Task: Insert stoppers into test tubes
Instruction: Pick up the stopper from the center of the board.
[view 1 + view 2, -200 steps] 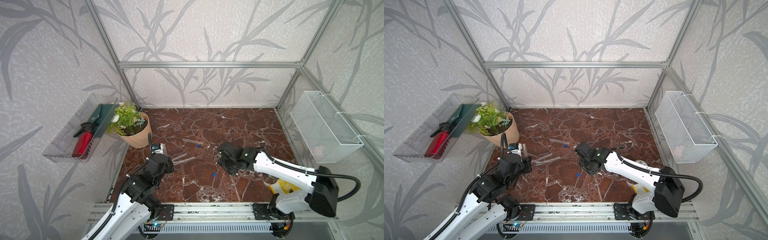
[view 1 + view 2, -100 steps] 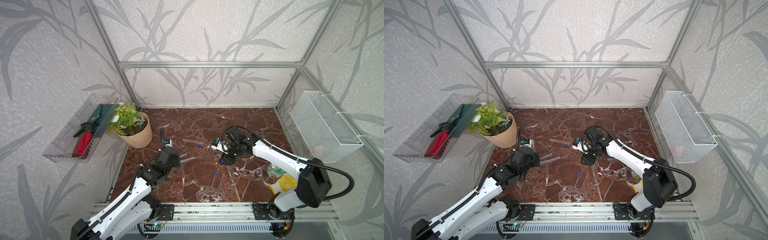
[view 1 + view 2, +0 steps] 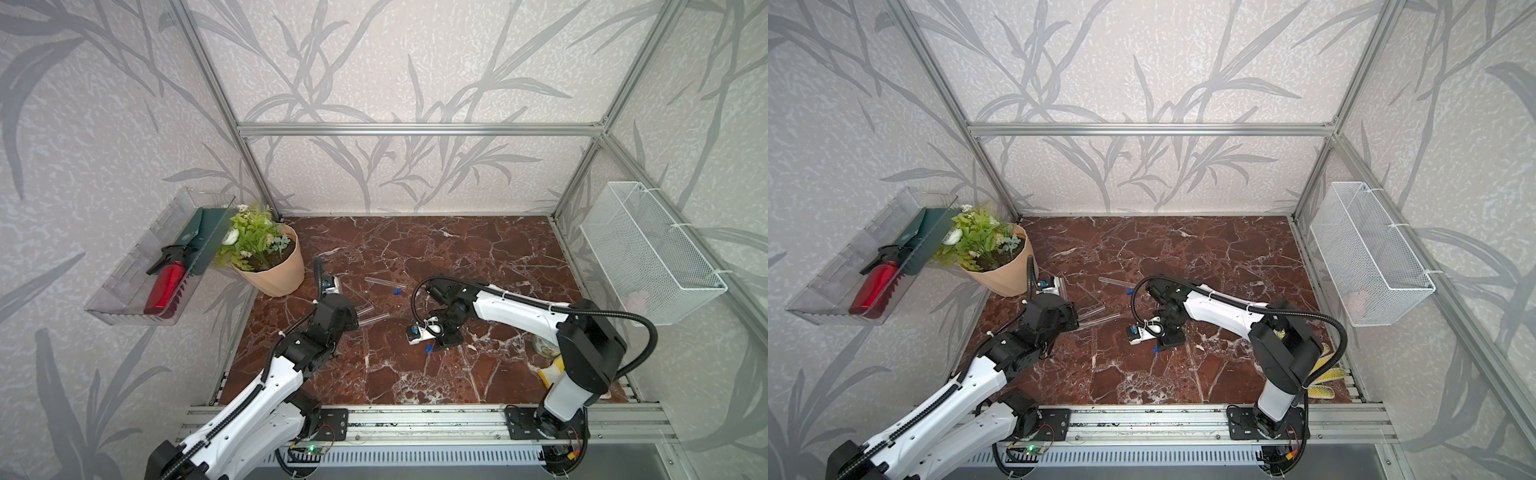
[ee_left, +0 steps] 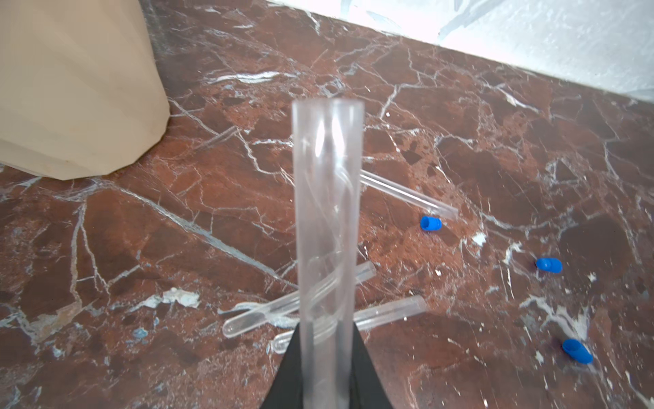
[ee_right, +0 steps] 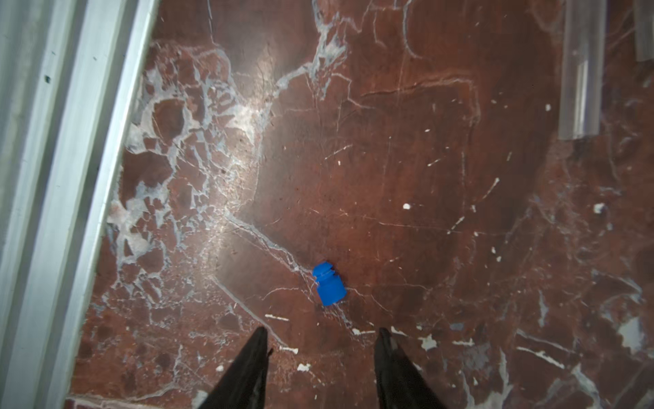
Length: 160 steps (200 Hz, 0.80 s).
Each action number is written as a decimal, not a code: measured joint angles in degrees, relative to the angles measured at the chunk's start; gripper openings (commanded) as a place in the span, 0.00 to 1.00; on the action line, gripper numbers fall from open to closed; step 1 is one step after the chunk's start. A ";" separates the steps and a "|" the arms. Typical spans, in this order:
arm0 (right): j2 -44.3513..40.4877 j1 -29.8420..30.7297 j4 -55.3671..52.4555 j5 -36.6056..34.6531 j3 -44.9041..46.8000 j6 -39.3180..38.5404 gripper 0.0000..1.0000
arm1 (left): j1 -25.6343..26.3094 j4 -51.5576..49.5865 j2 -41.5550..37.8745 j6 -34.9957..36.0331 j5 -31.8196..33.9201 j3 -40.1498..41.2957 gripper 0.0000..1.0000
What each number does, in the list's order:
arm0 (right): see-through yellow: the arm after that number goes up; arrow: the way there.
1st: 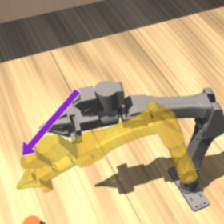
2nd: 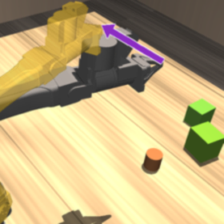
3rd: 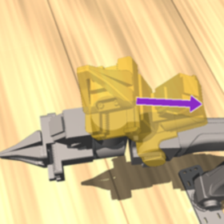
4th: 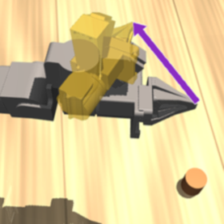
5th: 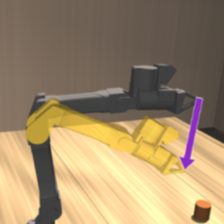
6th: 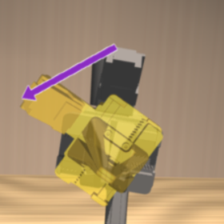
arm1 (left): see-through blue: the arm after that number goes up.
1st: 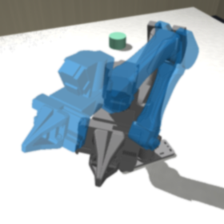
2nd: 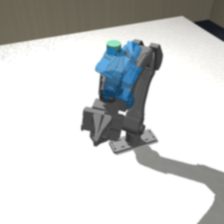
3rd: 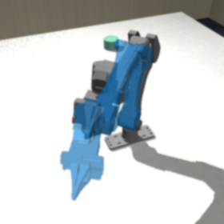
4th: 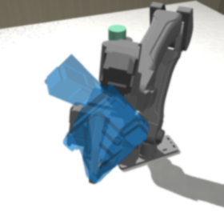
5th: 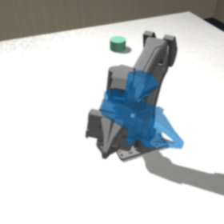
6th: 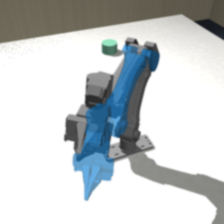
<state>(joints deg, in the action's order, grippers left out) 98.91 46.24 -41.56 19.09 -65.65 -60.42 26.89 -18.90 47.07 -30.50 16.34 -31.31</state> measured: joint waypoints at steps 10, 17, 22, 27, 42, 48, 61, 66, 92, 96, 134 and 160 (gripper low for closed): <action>1.20 0.42 0.13 -0.81 0.00 -1.22 0.47 | -2.58 0.96 0.55 0.39 -1.66 0.00 0.00; 1.86 0.66 0.17 -1.25 0.00 -1.95 0.47 | -4.35 1.66 1.07 0.61 -2.93 0.00 0.00; 2.21 0.76 0.26 -1.55 0.00 -2.36 0.47 | -5.18 1.95 1.40 0.87 -3.48 -0.02 0.00; 2.45 0.90 0.33 -1.75 0.00 -2.69 0.47 | -6.25 2.21 1.77 1.16 -4.13 -0.02 0.00; 2.78 1.16 0.76 -2.40 0.00 -3.56 0.47 | -7.45 2.60 2.49 2.10 -5.46 -0.02 0.00; 2.78 1.25 1.01 -2.62 0.00 -3.80 0.47 | -7.50 2.71 2.56 2.43 -5.90 -0.02 0.00; 2.78 1.40 1.64 -2.91 0.00 -4.37 0.47 | -7.58 2.82 2.47 2.93 -6.69 -0.02 0.00; 2.80 1.49 1.86 -3.13 0.00 -4.48 0.47 | -7.58 2.93 2.45 2.97 -6.97 -0.02 0.00; 3.28 2.01 3.30 -3.80 0.00 -5.07 0.46 | -7.65 3.15 1.79 3.10 -7.72 -0.02 0.00; 3.50 2.10 3.43 -3.82 0.00 -5.18 0.45 | -7.65 3.17 1.68 3.10 -7.74 -0.02 0.00; 5.81 2.58 3.65 -4.24 -0.02 -5.46 0.42 | -7.91 3.15 0.98 3.06 -7.96 0.00 0.00; 6.54 2.86 3.78 -5.01 -0.11 -5.46 0.38 | -7.96 3.17 0.96 3.08 -7.93 0.11 0.00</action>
<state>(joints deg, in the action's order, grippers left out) 105.45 49.10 -37.78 14.09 -65.76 -65.89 18.94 -15.73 48.03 -27.42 8.40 -31.20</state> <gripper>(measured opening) 0.398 0.164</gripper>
